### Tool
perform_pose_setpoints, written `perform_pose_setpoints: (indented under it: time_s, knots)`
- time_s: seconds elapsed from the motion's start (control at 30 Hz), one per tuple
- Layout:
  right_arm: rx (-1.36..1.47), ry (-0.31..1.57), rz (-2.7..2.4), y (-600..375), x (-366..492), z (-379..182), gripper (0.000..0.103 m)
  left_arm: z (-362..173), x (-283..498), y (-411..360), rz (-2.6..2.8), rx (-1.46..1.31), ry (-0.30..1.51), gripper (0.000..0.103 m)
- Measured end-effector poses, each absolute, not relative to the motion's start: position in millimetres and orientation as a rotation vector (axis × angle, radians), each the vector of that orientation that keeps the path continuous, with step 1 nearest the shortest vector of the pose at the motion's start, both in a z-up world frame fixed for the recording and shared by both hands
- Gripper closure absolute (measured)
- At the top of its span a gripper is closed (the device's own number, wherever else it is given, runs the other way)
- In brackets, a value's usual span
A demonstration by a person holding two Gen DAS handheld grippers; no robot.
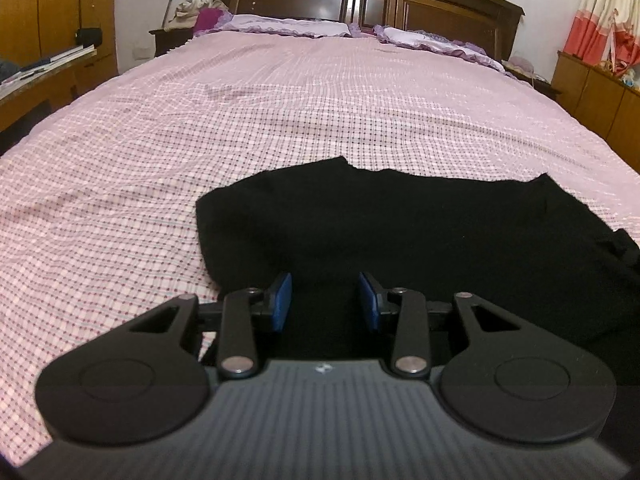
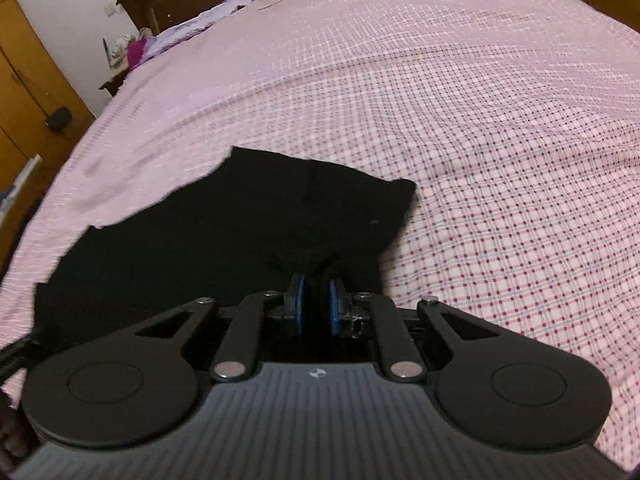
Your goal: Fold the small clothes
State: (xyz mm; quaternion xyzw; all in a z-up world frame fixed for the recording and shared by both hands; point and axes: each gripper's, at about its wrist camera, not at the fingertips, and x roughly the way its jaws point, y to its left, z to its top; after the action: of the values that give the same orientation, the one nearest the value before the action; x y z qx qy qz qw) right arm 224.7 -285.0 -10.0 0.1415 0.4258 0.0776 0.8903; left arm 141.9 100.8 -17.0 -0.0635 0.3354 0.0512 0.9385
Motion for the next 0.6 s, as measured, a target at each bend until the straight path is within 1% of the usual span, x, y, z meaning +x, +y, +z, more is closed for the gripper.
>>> perform_pose_setpoints:
  time_s: [0.1,0.17,0.23,0.27,0.33,0.4,0.47,0.6]
  knots:
    - [0.247,0.829,0.152,-282,220,-13,0.087,-19,140,99,0.102,-0.11,0.675,0.06]
    - [0.229,0.803,0.145,-280,214,-7,0.08,-19,139,98,0.101,-0.1,0.673,0.06]
    - [0.184,0.742,0.134,-277,200,7,0.069,-17,137,99,0.098,-0.102,0.673,0.06]
    - [0.158,0.71,0.136,-275,193,13,0.065,-16,136,99,0.097,-0.105,0.675,0.06]
    - [0.121,0.657,0.163,-272,178,24,0.05,-14,133,101,0.092,-0.115,0.675,0.06]
    - [0.113,0.654,0.185,-268,170,25,0.047,-13,130,101,0.09,-0.12,0.674,0.06]
    - [0.098,0.676,0.2,-265,168,17,0.047,-14,128,101,0.091,-0.117,0.674,0.06]
    - [0.068,0.772,0.13,-265,178,-16,0.046,-16,125,102,0.09,-0.107,0.675,0.06]
